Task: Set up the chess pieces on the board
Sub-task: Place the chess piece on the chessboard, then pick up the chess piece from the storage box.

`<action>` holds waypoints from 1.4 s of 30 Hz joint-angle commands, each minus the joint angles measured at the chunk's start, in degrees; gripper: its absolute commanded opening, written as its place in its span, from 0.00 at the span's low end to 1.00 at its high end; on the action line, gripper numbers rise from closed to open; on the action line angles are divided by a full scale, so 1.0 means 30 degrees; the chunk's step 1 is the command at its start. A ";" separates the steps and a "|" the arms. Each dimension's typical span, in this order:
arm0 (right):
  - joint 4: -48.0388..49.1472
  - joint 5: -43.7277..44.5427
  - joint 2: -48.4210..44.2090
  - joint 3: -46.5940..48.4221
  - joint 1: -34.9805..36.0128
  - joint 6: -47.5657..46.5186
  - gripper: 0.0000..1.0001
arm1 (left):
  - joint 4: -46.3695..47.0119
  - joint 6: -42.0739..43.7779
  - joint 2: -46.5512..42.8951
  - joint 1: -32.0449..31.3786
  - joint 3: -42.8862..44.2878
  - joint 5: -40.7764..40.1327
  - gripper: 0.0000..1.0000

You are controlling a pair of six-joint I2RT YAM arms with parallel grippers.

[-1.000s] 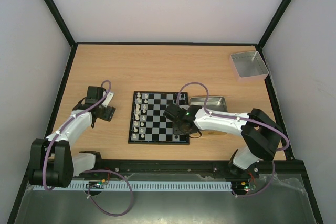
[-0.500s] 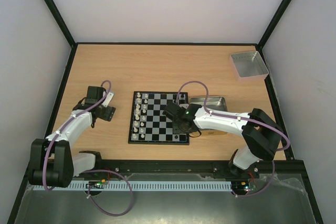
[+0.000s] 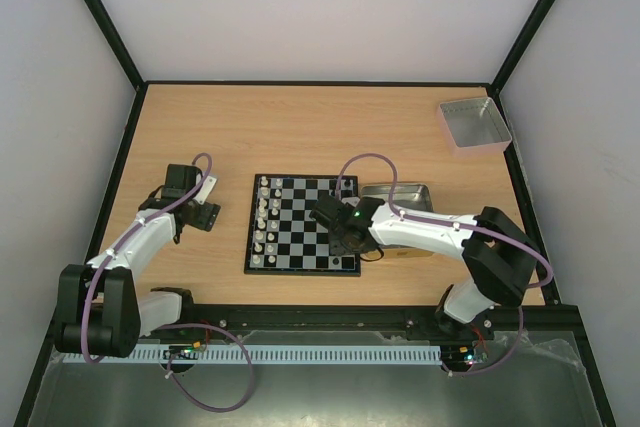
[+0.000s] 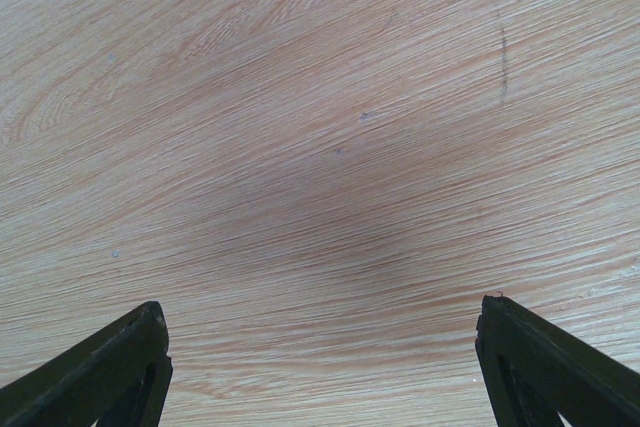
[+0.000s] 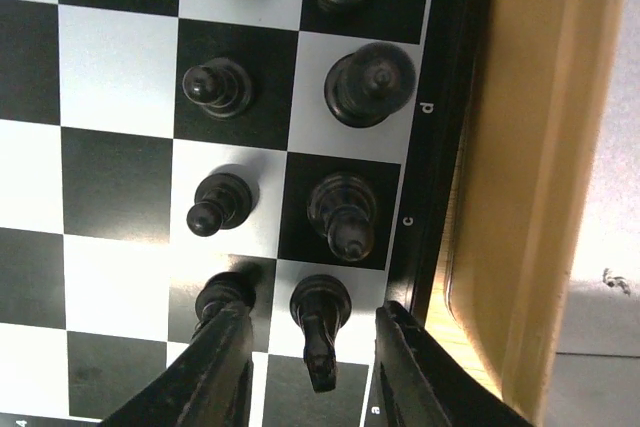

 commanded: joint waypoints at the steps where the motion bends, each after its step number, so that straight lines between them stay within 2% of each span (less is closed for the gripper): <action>1: -0.1071 0.0662 -0.0834 0.0570 0.0150 0.0128 0.33 | 0.0105 -0.0027 0.0007 -0.0081 -0.0226 -0.0031 0.83; 6: -0.2119 0.1043 -0.1912 0.1216 0.0134 0.0089 0.33 | 0.0101 -0.0044 0.0020 -0.0082 -0.0241 -0.0002 0.83; 11: -0.4106 0.2806 -0.3183 0.2372 -0.0590 -0.0057 0.32 | 0.0109 -0.0048 0.0007 -0.0083 -0.0234 -0.0010 0.84; 16: -0.4117 0.2930 -0.5203 0.0424 -0.4577 -0.0805 0.32 | 0.0108 -0.0054 -0.0050 -0.0124 -0.0236 -0.0009 0.83; 20: -0.2788 0.1360 -0.6570 -0.1797 -0.9237 -0.2031 0.33 | 0.0108 -0.0050 -0.0004 -0.0141 -0.0201 0.0028 0.84; 24: -0.1691 -0.0538 -0.6474 -0.3016 -1.1800 -0.2803 0.33 | 0.0079 -0.0051 0.0011 -0.0170 -0.0213 0.0028 0.84; 30: -0.0463 -0.2016 -0.6195 -0.4388 -1.3363 -0.3052 0.33 | 0.0071 -0.0051 -0.0021 -0.0171 -0.0223 0.0028 0.83; 42: 0.0942 -0.1904 -0.5083 -0.4712 -1.4093 -0.1996 0.33 | 0.0087 -0.0023 0.0037 -0.0171 -0.0240 0.0086 0.83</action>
